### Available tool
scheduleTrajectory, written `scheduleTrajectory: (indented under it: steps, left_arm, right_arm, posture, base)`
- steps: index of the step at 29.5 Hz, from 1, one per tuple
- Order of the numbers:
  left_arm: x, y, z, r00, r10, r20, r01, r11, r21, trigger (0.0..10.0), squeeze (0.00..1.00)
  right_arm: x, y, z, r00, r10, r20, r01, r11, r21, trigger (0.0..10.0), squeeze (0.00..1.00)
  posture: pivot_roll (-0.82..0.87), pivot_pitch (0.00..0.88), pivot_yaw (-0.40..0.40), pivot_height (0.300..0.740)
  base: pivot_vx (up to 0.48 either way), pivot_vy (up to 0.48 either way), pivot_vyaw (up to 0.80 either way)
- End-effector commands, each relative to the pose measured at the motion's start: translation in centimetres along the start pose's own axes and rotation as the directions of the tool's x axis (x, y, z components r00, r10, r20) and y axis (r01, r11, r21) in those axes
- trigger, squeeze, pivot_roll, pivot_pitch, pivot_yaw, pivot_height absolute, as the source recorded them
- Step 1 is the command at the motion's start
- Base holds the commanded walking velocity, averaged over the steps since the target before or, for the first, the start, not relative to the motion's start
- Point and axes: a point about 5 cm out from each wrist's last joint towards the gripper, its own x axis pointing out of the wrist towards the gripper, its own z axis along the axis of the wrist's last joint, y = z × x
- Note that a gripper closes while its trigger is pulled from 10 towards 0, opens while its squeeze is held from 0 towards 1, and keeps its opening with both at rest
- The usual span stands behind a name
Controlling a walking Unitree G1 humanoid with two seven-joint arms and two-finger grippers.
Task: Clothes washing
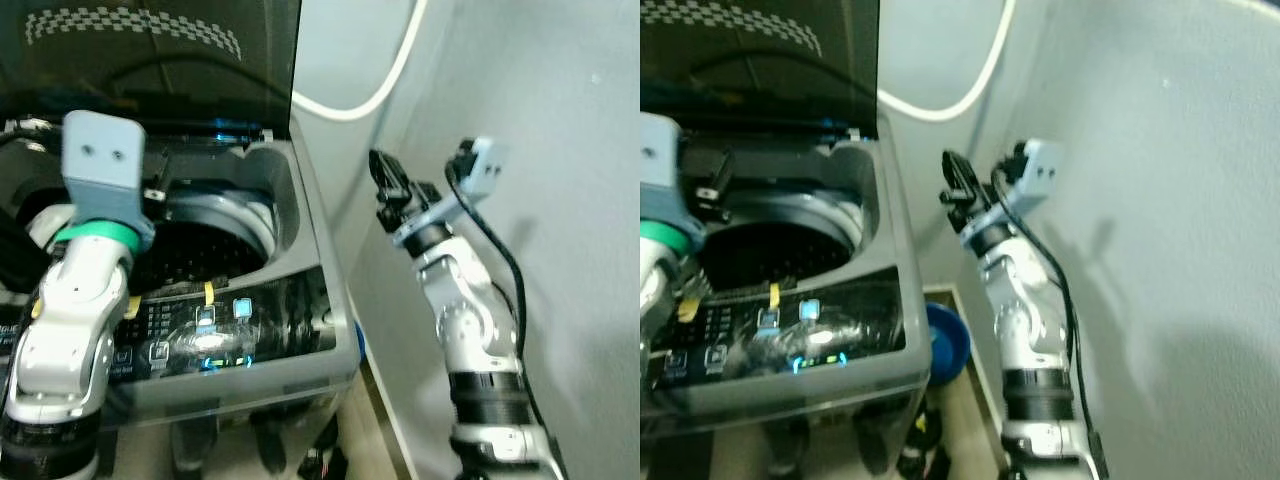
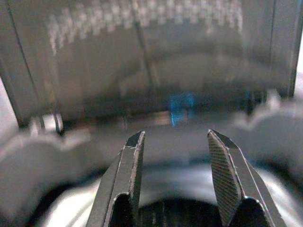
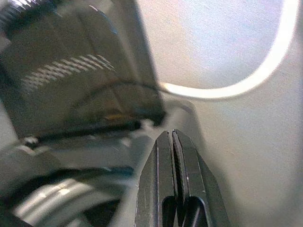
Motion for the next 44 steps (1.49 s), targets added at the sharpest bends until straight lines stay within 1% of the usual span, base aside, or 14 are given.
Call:
scheduleTrajectory:
  steps: [1, 3, 5, 9, 10, 12, 17, 22, 25, 31, 32, 39, 41, 44]
  left_arm:
    - [-0.6, -0.7, -0.4, 0.999, -0.032, -0.026, 0.032, 0.999, 0.009, 10.0, 0.00]
    - [-0.8, -0.6, -0.5, 0.999, -0.032, -0.031, 0.033, 0.999, 0.007, 10.0, 0.00]
    - [-0.3, -0.2, -1.4, 0.998, 0.000, -0.056, 0.000, 1.000, -0.013, 10.0, 0.00]
    - [0.2, 0.0, -2.1, 0.997, 0.004, -0.076, -0.005, 1.000, -0.015, 10.0, 0.00]
    - [1.1, -0.6, -2.1, 0.998, -0.031, -0.062, 0.032, 0.999, 0.013, 10.0, 0.00]
    - [1.4, -0.7, -2.4, 0.997, -0.021, -0.076, 0.024, 0.999, 0.034, 10.0, 0.00]
    - [0.9, -0.5, -2.8, 0.996, 0.008, -0.093, -0.007, 1.000, 0.010, 10.0, 0.00]
    - [0.1, -0.1, -3.1, 0.992, 0.015, -0.122, -0.017, 1.000, -0.014, 10.0, 0.00]
    - [-0.1, 0.7, -3.4, 0.991, 0.071, -0.112, -0.069, 0.997, 0.023, 10.0, 0.00]
    - [0.1, 0.6, -3.7, 0.991, 0.080, -0.104, -0.079, 0.997, 0.019, 10.0, 0.00]
    - [0.4, 0.8, -3.9, 0.991, 0.087, -0.097, -0.086, 0.996, 0.021, 10.0, 0.00]
    - [1.3, 0.9, -4.2, 0.989, 0.108, -0.098, -0.106, 0.994, 0.026, 10.0, 0.00]
    - [1.3, 0.8, -4.2, 0.989, 0.109, -0.101, -0.107, 0.994, 0.023, 10.0, 0.00]
    - [1.3, 0.9, -4.0, 0.992, 0.071, -0.105, -0.071, 0.997, 0.009, 10.0, 0.00]
  right_arm:
    - [0.1, 0.0, 0.9, 1.000, -0.005, 0.015, 0.005, 1.000, 0.001, 10.0, 0.00]
    - [0.1, 0.1, 1.1, 1.000, -0.006, 0.020, 0.005, 1.000, 0.005, 10.0, 0.00]
    - [-0.1, 0.1, 0.6, 1.000, -0.022, 0.001, 0.022, 0.999, -0.035, 10.0, 0.00]
    - [-0.4, 0.3, 0.1, 0.999, -0.036, -0.016, 0.035, 0.998, -0.057, 10.0, 0.00]
    - [-0.9, -0.1, 1.7, 0.996, -0.083, 0.012, 0.083, 0.995, -0.058, 10.0, 0.00]
    - [-1.3, -0.6, 1.9, 0.995, -0.095, 0.006, 0.095, 0.994, -0.060, 10.0, 0.00]
    - [-1.6, -1.1, 0.5, 0.995, -0.081, -0.051, 0.078, 0.995, -0.062, 10.0, 0.00]
    - [-1.5, -0.9, -1.4, 0.993, -0.052, -0.107, 0.039, 0.993, -0.114, 10.0, 0.00]
    - [-0.8, 0.6, -2.1, 0.991, -0.080, -0.111, 0.069, 0.992, -0.102, 10.0, 0.00]
    - [-0.7, 1.1, -1.9, 0.991, -0.084, -0.106, 0.073, 0.992, -0.106, 10.0, 0.00]
    - [-0.8, 1.2, -1.2, 0.991, -0.080, -0.110, 0.067, 0.991, -0.117, 10.0, 0.00]
    - [-1.3, -0.2, 0.6, 0.989, -0.085, -0.120, 0.063, 0.982, -0.176, 10.0, 0.00]
    - [-1.4, -0.5, 0.8, 0.989, -0.090, -0.115, 0.069, 0.982, -0.178, 10.0, 0.00]
    - [-2.0, -0.9, 0.1, 0.988, -0.119, -0.095, 0.103, 0.981, -0.163, 10.0, 0.00]
  posture:
    - [0.18, 0.025, -0.040, 0.740]
    - [0.18, 0.025, -0.040, 0.740]
    - [0.13, 0.002, 0.042, 0.740]
    - [0.09, 0.000, 0.058, 0.740]
    - [0.08, 0.000, 0.024, 0.740]
    - [0.11, 0.005, 0.021, 0.740]
    - [0.14, 0.020, 0.032, 0.740]
    - [0.18, 0.036, 0.031, 0.740]
    - [0.18, 0.008, 0.016, 0.740]
    - [0.15, 0.005, 0.017, 0.740]
    - [0.09, 0.005, 0.000, 0.740]
    - [0.05, 0.024, 0.012, 0.740]
    - [0.05, 0.024, 0.012, 0.740]
    - [0.12, 0.039, 0.060, 0.740]
  base:
    - [0.000, 0.000, 0.00]
    - [0.000, 0.000, 0.00]
    - [0.000, 0.000, 0.00]
    - [0.000, 0.000, 0.00]
    - [0.000, 0.000, 0.00]
    - [0.000, 0.000, 0.00]
    - [0.000, 0.000, 0.00]
    - [0.000, 0.000, 0.00]
    - [0.000, 0.000, 0.00]
    - [0.000, 0.000, 0.00]
    - [0.000, 0.000, 0.00]
    - [0.000, 0.000, 0.00]
    - [0.000, 0.000, 0.00]
    - [0.000, 0.000, 0.00]
